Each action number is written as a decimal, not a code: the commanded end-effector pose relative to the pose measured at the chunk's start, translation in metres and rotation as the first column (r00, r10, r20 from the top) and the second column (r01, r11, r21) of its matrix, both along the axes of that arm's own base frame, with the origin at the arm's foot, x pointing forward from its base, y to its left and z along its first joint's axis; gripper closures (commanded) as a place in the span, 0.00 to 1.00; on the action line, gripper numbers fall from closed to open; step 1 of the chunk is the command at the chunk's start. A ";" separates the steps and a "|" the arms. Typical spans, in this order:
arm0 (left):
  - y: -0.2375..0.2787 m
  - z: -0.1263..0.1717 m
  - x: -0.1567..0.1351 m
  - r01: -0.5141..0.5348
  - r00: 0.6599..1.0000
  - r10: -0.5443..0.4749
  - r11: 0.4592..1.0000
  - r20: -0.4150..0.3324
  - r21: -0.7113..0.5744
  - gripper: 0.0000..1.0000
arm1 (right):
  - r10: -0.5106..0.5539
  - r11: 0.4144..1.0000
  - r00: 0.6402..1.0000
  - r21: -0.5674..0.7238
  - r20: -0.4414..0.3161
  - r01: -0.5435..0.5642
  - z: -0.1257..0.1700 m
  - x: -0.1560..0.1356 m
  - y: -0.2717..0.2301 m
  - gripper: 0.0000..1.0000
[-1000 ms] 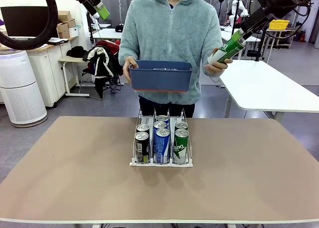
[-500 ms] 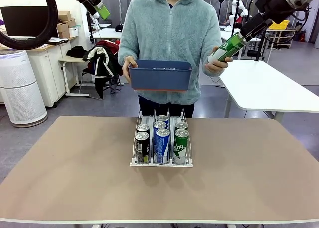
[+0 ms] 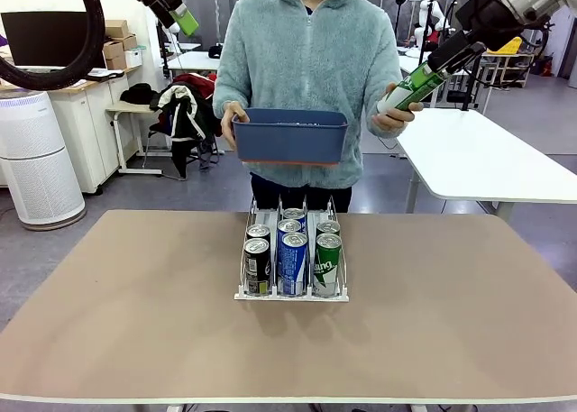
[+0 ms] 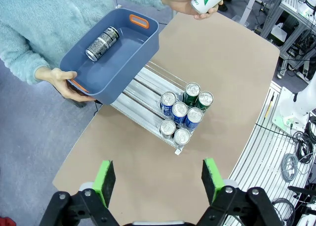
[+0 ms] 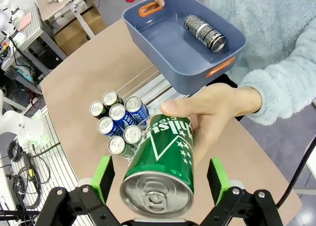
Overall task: Fill the beverage cans into the dispenser.
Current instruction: Pick up the Sprite handed by the human.
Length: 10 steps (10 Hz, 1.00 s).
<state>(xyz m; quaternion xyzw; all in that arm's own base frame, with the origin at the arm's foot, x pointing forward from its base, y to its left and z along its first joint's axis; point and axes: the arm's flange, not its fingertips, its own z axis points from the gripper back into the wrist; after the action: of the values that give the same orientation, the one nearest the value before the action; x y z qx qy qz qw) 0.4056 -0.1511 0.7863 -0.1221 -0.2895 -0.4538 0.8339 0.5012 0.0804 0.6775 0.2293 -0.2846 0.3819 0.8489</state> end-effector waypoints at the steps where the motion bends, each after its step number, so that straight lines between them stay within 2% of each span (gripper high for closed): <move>1: 0.001 -0.002 0.000 0.002 1.000 -0.002 1.000 -0.002 -0.005 0.06 | 0.008 1.000 1.000 0.022 0.011 -0.008 -0.009 0.004 0.001 0.00; 7: 0.001 -0.002 0.000 0.002 1.000 -0.002 1.000 -0.002 -0.005 0.06 | 0.003 1.000 1.000 -0.002 -0.010 -0.003 -0.005 0.003 0.003 0.00; 8: 0.001 -0.002 0.000 0.002 1.000 -0.002 1.000 -0.002 -0.005 0.06 | 0.002 1.000 1.000 -0.006 -0.010 -0.002 -0.005 0.004 0.004 0.60; 9: 0.001 -0.002 0.000 0.002 1.000 -0.002 1.000 -0.002 -0.005 0.06 | 0.007 1.000 1.000 -0.001 -0.006 -0.007 -0.004 0.004 0.004 0.60; 10: 0.001 -0.002 0.000 0.002 1.000 -0.002 1.000 -0.002 -0.005 0.06 | 0.002 1.000 1.000 0.001 -0.006 -0.002 -0.004 0.003 0.004 1.00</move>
<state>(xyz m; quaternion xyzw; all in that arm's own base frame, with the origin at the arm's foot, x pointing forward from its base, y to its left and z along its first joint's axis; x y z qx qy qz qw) 0.4056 -0.1511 0.7863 -0.1221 -0.2895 -0.4538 0.8339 0.5055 0.0841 0.6731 0.2286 -0.2796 0.3826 0.8504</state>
